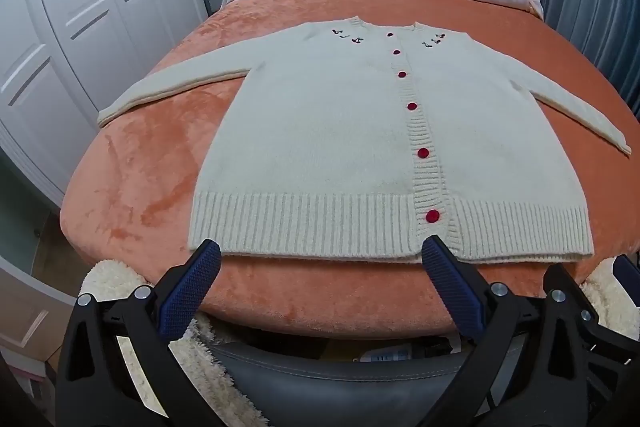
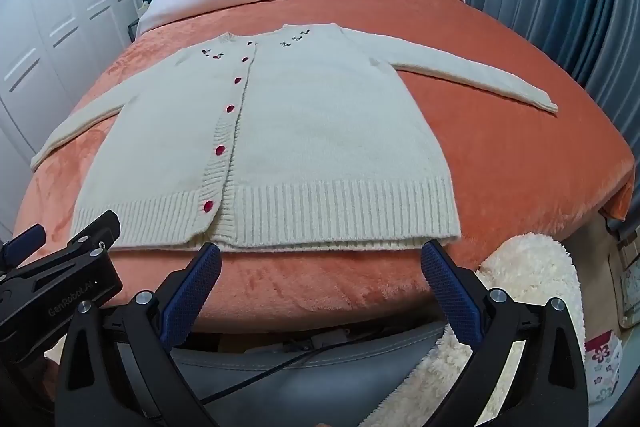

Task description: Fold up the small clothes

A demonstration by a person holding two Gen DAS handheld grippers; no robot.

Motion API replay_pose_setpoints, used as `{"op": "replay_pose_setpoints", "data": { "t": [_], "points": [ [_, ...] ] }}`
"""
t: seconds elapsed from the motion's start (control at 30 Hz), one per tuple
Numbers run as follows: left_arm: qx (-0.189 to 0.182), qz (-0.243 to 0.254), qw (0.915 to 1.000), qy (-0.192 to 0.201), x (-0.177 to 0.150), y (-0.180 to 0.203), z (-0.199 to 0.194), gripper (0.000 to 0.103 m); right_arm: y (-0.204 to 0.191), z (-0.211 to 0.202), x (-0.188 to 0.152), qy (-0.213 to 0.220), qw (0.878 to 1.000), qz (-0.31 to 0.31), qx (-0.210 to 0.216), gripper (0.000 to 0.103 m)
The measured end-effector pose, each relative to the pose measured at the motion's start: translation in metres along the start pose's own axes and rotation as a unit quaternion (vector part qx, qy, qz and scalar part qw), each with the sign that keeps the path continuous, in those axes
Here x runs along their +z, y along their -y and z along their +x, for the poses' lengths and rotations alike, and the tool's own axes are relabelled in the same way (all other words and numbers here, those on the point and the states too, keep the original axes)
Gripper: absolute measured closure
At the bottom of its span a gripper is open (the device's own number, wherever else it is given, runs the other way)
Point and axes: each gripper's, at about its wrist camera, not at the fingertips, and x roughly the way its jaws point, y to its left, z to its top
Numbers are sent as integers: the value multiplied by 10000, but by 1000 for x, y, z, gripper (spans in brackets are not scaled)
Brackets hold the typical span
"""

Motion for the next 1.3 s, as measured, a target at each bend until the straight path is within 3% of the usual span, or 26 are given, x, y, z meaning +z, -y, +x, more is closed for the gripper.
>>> {"op": "replay_pose_setpoints", "data": {
  "t": [1.3],
  "points": [
    [73, 16, 10000, -17, -7, -4, 2, 5, 2, 4, -5, -85, 10000, 14, -8, 5]
  ]
}}
